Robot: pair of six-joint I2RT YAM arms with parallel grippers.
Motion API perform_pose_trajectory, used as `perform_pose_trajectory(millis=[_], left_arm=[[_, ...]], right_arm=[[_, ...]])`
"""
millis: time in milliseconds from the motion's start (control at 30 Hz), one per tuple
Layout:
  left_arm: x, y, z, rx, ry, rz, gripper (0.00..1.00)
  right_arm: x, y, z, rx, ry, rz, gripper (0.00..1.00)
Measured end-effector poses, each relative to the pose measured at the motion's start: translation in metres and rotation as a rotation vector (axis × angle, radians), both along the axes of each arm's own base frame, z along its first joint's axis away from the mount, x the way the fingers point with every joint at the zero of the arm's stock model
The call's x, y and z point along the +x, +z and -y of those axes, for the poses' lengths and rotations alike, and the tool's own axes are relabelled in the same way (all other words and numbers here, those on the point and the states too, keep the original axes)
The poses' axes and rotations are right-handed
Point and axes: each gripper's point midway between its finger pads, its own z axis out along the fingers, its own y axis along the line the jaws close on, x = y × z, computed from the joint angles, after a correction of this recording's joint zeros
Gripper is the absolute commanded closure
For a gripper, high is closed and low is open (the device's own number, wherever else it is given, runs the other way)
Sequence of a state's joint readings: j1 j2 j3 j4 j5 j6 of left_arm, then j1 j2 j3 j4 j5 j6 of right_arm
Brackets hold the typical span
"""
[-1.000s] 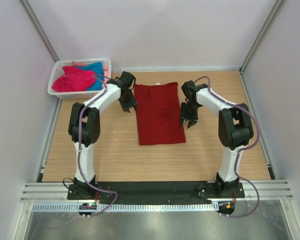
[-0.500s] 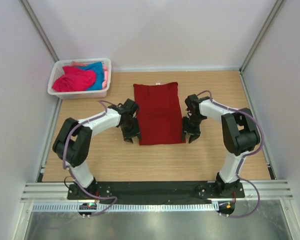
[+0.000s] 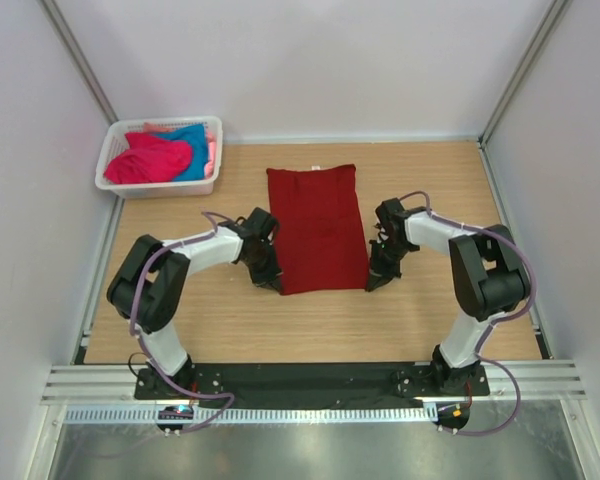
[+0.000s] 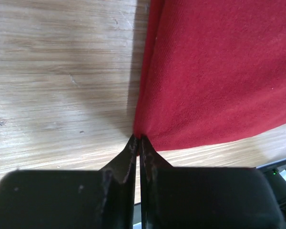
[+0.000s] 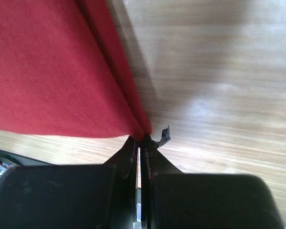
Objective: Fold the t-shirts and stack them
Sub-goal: Fold the tshirt
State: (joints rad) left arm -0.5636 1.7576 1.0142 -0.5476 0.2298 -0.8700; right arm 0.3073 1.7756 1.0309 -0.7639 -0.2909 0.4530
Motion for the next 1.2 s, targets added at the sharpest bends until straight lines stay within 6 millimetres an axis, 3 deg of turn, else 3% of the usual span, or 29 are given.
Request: perform_pose_trajectory(millis=[700, 967, 1200], left_arm=[[-0.045, 0.014, -0.018, 0.021, 0.060, -0.039, 1.00], [-0.043, 0.060, -0.012, -0.037, 0.092, 0.036, 1.00], [-0.019, 0.107, -0.008, -0.031, 0.124, 0.134, 1.00]], right_arm=[[-0.053, 0.023, 0.009, 0.013, -0.083, 0.060, 0.99], [-0.045, 0.054, 0.012, 0.006, -0.089, 0.137, 0.99], [-0.015, 0.096, 0.013, -0.018, -0.087, 0.249, 0.99]])
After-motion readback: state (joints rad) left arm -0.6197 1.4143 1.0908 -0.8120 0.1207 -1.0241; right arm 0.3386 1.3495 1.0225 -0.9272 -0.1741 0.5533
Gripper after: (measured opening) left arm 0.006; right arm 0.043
